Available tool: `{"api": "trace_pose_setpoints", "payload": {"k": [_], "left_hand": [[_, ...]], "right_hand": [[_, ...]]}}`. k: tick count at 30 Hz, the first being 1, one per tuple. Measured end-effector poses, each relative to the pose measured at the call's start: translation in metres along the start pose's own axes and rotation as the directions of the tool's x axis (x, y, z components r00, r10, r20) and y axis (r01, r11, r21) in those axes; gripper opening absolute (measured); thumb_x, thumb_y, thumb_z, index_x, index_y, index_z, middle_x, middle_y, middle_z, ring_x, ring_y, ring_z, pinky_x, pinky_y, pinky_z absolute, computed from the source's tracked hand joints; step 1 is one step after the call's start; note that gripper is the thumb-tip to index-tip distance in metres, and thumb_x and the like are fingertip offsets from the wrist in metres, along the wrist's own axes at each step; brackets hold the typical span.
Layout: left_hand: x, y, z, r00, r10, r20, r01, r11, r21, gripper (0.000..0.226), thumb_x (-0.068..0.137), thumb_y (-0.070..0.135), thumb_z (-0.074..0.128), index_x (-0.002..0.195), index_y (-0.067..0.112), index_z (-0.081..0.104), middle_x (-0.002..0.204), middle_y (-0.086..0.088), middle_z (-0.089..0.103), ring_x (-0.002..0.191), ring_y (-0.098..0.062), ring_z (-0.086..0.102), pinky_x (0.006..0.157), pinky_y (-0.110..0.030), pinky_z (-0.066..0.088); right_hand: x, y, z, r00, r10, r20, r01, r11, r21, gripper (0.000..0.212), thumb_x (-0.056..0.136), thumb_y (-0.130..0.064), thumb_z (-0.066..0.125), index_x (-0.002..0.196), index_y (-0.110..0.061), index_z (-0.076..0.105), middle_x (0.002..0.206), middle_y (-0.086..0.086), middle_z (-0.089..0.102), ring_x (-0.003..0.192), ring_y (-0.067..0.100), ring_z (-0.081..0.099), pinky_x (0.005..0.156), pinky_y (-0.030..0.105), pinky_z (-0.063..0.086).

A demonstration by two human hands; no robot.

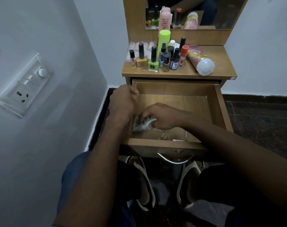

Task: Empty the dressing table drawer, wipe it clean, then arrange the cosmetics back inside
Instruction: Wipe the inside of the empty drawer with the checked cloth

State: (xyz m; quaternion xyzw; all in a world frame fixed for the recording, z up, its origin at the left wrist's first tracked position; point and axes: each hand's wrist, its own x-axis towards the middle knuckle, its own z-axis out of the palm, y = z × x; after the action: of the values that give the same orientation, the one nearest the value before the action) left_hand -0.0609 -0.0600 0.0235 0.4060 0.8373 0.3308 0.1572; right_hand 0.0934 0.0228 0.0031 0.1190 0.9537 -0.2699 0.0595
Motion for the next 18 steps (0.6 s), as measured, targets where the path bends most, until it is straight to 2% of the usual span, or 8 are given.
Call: {"api": "trace_pose_setpoints", "payload": {"k": [2, 4, 7, 8, 11, 13, 17, 18], "left_hand": [[-0.007, 0.002, 0.006, 0.999, 0.049, -0.021, -0.049, 0.999, 0.005, 0.035, 0.091, -0.004, 0.057, 0.09, 0.028, 0.069, 0.09, 0.005, 0.073, 0.089, -0.02, 0.071, 0.087, -0.046, 0.062], [-0.013, 0.001, 0.01, 0.996, 0.084, -0.034, -0.084, 0.996, 0.005, 0.038, 0.089, -0.009, 0.055, 0.096, 0.024, 0.073, 0.086, 0.008, 0.07, 0.084, -0.016, 0.069, 0.085, -0.045, 0.062], [-0.021, -0.002, 0.017, 0.991, 0.096, -0.092, -0.099, 0.995, -0.021, 0.039, 0.088, -0.01, 0.055, 0.101, 0.02, 0.076, 0.088, 0.009, 0.07, 0.081, -0.013, 0.067, 0.084, -0.044, 0.061], [-0.024, -0.002, 0.018, 0.989, 0.098, -0.107, -0.101, 0.994, -0.028, 0.039, 0.088, -0.01, 0.055, 0.101, 0.02, 0.075, 0.089, 0.009, 0.07, 0.082, -0.012, 0.067, 0.084, -0.043, 0.061], [-0.026, 0.001, 0.019, 0.989, 0.094, -0.119, -0.093, 0.996, 0.01, 0.039, 0.088, -0.009, 0.057, 0.102, 0.023, 0.074, 0.095, 0.009, 0.07, 0.087, -0.013, 0.066, 0.085, -0.041, 0.06], [-0.026, 0.003, 0.019, 0.988, 0.102, -0.114, -0.097, 0.994, 0.043, 0.037, 0.089, -0.007, 0.06, 0.102, 0.025, 0.074, 0.098, 0.009, 0.071, 0.091, -0.015, 0.067, 0.086, -0.041, 0.06], [-0.025, 0.006, 0.022, 0.99, 0.097, -0.098, -0.093, 0.994, 0.048, 0.039, 0.09, -0.008, 0.058, 0.103, 0.026, 0.074, 0.102, 0.004, 0.073, 0.095, -0.018, 0.07, 0.086, -0.044, 0.061], [-0.025, 0.006, 0.023, 0.99, 0.097, -0.1, -0.092, 0.994, 0.052, 0.039, 0.091, -0.007, 0.059, 0.103, 0.026, 0.075, 0.103, 0.004, 0.074, 0.096, -0.018, 0.07, 0.086, -0.044, 0.061]], "right_hand": [[0.002, -0.001, 0.002, 0.996, 0.052, -0.068, -0.058, 0.994, -0.092, 0.036, 0.089, -0.009, 0.072, 0.123, -0.019, 0.072, 0.112, -0.007, 0.068, 0.105, 0.014, 0.061, 0.075, 0.025, 0.046], [0.001, -0.006, 0.006, 1.0, 0.029, -0.004, -0.029, 0.996, -0.09, 0.037, 0.088, -0.012, 0.073, 0.124, -0.019, 0.073, 0.115, -0.004, 0.071, 0.106, 0.016, 0.065, 0.083, 0.03, 0.052], [-0.008, -0.011, 0.007, 0.984, -0.004, 0.179, -0.011, 0.996, 0.087, 0.035, 0.088, -0.011, 0.077, 0.121, -0.02, 0.077, 0.115, -0.013, 0.075, 0.097, -0.005, 0.065, 0.086, 0.013, 0.049], [-0.01, -0.011, 0.004, 0.983, -0.007, 0.181, -0.01, 0.995, 0.097, 0.033, 0.088, -0.012, 0.078, 0.12, -0.021, 0.078, 0.115, -0.013, 0.076, 0.098, -0.006, 0.065, 0.087, 0.012, 0.048], [-0.007, 0.003, -0.002, 0.998, 0.051, -0.035, -0.053, 0.997, -0.051, 0.023, 0.086, -0.018, 0.081, 0.109, -0.02, 0.08, 0.104, -0.005, 0.077, 0.098, 0.011, 0.068, 0.087, 0.033, 0.055], [-0.005, 0.007, -0.001, 0.99, 0.115, -0.088, -0.125, 0.985, -0.118, 0.024, 0.086, -0.021, 0.08, 0.11, -0.018, 0.077, 0.105, -0.001, 0.075, 0.101, 0.018, 0.068, 0.087, 0.04, 0.056], [-0.013, -0.006, 0.006, 0.984, 0.022, 0.175, -0.027, 0.999, 0.028, 0.032, 0.085, -0.021, 0.082, 0.116, -0.023, 0.079, 0.11, -0.01, 0.077, 0.102, 0.009, 0.07, 0.094, 0.038, 0.056], [-0.015, -0.005, 0.003, 0.982, 0.031, 0.188, -0.038, 0.999, 0.035, 0.031, 0.084, -0.02, 0.083, 0.115, -0.023, 0.08, 0.109, -0.011, 0.077, 0.101, 0.008, 0.07, 0.094, 0.036, 0.055]]}}
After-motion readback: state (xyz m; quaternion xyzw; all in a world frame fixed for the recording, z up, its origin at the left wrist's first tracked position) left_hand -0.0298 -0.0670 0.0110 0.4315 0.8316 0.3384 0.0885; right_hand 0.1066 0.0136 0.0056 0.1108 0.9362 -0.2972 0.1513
